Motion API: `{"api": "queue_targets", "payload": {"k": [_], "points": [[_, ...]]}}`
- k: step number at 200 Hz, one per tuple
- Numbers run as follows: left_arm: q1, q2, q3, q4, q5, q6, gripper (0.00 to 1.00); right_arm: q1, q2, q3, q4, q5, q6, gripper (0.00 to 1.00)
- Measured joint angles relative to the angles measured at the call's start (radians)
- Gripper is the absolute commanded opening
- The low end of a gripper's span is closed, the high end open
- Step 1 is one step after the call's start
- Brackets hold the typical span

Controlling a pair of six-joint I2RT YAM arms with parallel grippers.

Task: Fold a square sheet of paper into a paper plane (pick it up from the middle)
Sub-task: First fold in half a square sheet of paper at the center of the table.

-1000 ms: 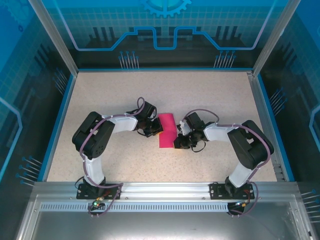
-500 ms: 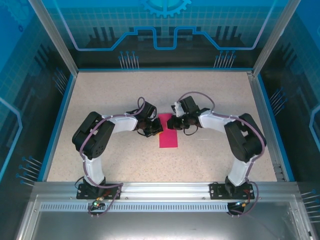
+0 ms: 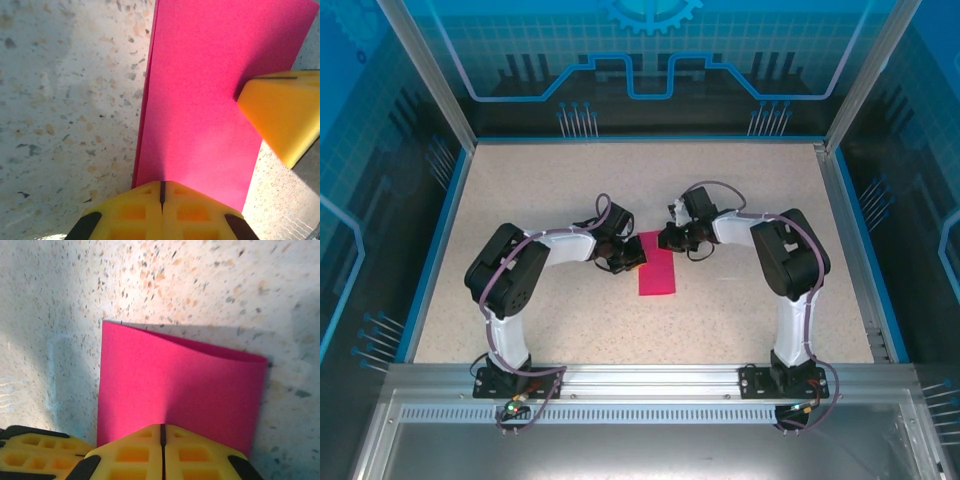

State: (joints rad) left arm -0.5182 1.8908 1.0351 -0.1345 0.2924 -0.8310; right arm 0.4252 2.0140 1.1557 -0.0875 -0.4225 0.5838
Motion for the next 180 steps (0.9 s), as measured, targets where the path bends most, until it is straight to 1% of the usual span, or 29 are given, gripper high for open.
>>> {"api": "queue_targets", "payload": {"k": [39, 112, 160, 180], "points": [[-0.002, 0.000, 0.002, -0.006, -0.006, 0.003, 0.07, -0.012, 0.014, 0.000, 0.030, -0.033, 0.021, 0.06], [-0.002, 0.000, 0.002, -0.007, -0.007, 0.003, 0.07, -0.014, -0.016, 0.000, 0.052, -0.023, 0.026, 0.07], [-0.003, 0.000, 0.003, -0.008, -0.008, 0.006, 0.07, -0.014, 0.028, 0.019, 0.076, -0.009, 0.055, 0.05], [-0.003, 0.000, 0.003, -0.009, -0.008, 0.018, 0.06, -0.017, 0.035, 0.019, 0.084, 0.003, 0.076, 0.06]]}}
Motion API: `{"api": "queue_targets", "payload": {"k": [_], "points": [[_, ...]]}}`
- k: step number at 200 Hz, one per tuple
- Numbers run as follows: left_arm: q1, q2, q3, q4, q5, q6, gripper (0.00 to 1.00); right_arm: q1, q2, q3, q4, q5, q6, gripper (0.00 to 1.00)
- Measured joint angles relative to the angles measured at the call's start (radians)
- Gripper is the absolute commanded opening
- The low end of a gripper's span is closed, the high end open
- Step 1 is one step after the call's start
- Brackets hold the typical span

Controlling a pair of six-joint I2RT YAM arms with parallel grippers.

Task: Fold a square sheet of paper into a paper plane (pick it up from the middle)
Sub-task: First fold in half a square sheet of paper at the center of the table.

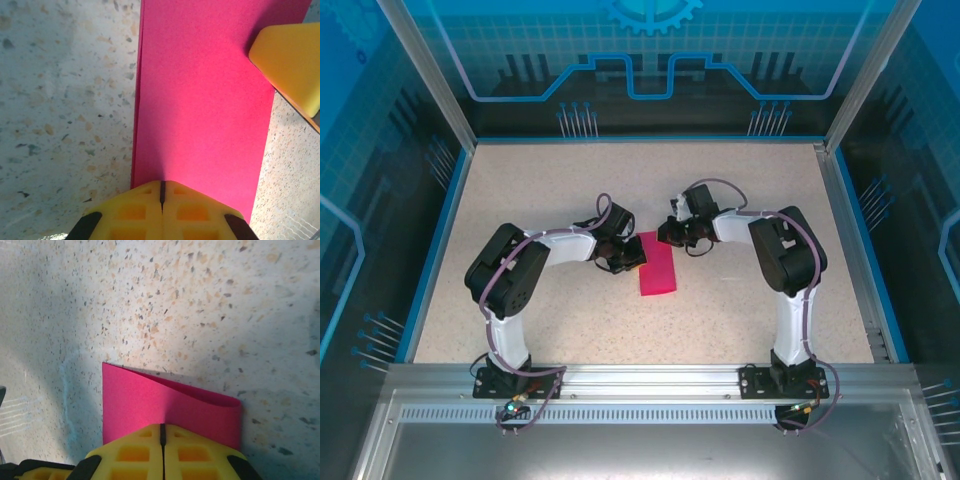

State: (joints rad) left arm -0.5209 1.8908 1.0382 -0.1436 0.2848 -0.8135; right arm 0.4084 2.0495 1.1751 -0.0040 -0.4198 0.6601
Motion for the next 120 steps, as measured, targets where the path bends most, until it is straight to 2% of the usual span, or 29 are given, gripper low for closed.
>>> {"api": "queue_targets", "payload": {"k": [64, 120], "points": [[0.000, 0.000, 0.000, 0.000, 0.000, 0.005, 0.06, -0.016, 0.000, -0.018, 0.064, 0.038, 0.108, 0.07], [0.000, 0.000, 0.000, 0.000, 0.000, 0.005, 0.06, -0.024, 0.000, -0.003, 0.060, 0.100, 0.134, 0.08]]}}
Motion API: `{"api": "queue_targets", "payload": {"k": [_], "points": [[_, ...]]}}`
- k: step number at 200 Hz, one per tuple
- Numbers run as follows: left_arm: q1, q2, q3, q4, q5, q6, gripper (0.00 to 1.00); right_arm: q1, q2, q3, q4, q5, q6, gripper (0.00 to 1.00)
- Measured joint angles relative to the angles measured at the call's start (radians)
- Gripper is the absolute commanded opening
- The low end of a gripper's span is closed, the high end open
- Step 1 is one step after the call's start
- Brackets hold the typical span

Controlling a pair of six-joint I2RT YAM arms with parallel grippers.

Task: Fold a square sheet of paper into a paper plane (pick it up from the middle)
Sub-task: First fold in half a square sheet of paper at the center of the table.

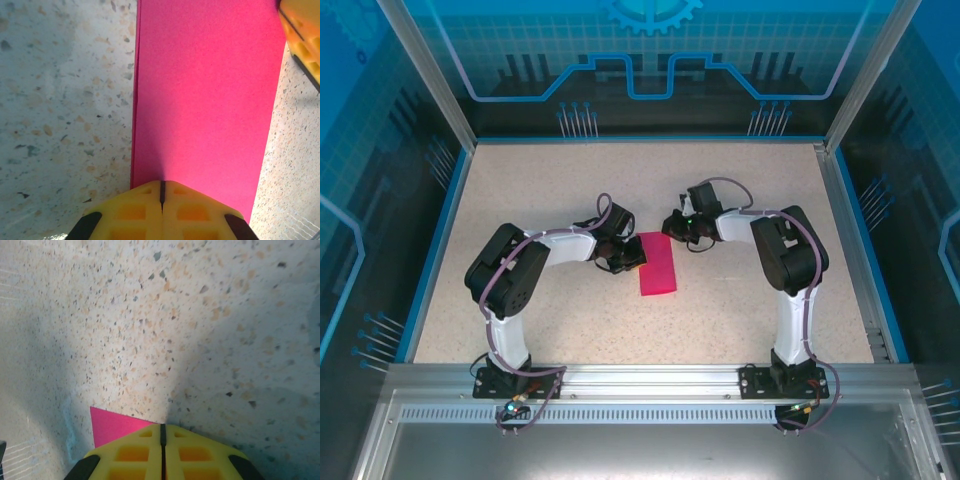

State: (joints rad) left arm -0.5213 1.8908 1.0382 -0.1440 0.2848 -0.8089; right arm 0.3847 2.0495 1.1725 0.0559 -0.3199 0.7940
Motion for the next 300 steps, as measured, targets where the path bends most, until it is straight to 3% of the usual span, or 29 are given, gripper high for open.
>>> {"api": "queue_targets", "payload": {"k": [56, 112, 175, 300], "points": [[0.000, 0.000, 0.000, 0.000, 0.000, 0.000, 0.06, -0.033, -0.053, 0.039, -0.049, 0.089, -0.016, 0.09], [0.000, 0.000, 0.000, 0.001, 0.000, 0.000, 0.06, 0.011, -0.303, -0.115, -0.056, -0.006, -0.096, 0.08], [-0.001, 0.000, 0.002, -0.002, -0.001, 0.001, 0.06, 0.053, -0.293, -0.251, -0.105, -0.113, -0.137, 0.06], [-0.011, -0.002, 0.050, -0.105, 0.023, 0.032, 0.18, 0.031, -0.198, -0.243, -0.178, -0.171, -0.256, 0.07]]}}
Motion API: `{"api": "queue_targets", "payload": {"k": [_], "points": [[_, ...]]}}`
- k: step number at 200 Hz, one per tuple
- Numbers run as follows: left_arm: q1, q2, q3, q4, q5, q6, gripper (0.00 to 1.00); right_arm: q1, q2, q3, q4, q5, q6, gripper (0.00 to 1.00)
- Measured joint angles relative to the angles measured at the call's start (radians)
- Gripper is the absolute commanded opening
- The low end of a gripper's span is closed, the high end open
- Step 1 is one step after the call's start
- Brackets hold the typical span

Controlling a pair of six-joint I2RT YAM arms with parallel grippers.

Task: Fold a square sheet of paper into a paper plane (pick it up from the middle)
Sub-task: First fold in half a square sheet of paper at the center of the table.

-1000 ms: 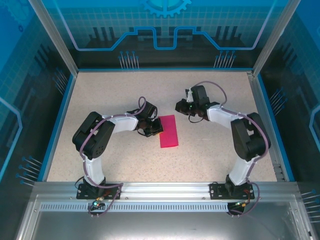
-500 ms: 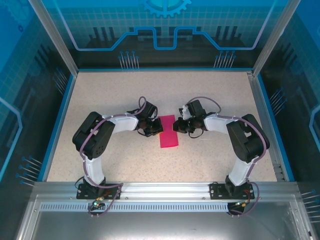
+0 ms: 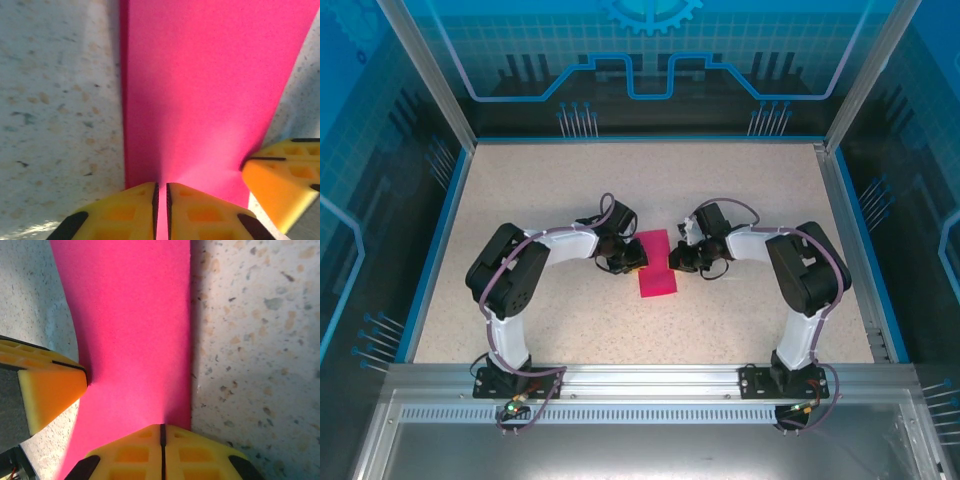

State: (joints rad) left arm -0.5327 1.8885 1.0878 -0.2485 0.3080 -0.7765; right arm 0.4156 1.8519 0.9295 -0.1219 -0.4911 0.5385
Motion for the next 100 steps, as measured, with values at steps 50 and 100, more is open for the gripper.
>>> {"api": "queue_targets", "payload": {"k": [50, 100], "points": [[-0.001, -0.001, 0.010, 0.139, 0.076, -0.029, 0.21, -0.004, 0.002, 0.000, -0.001, -0.019, -0.043, 0.08], [-0.001, 0.037, 0.062, 0.273, 0.136, -0.067, 0.16, -0.007, 0.002, -0.017, 0.032, -0.042, -0.043, 0.09]]}}
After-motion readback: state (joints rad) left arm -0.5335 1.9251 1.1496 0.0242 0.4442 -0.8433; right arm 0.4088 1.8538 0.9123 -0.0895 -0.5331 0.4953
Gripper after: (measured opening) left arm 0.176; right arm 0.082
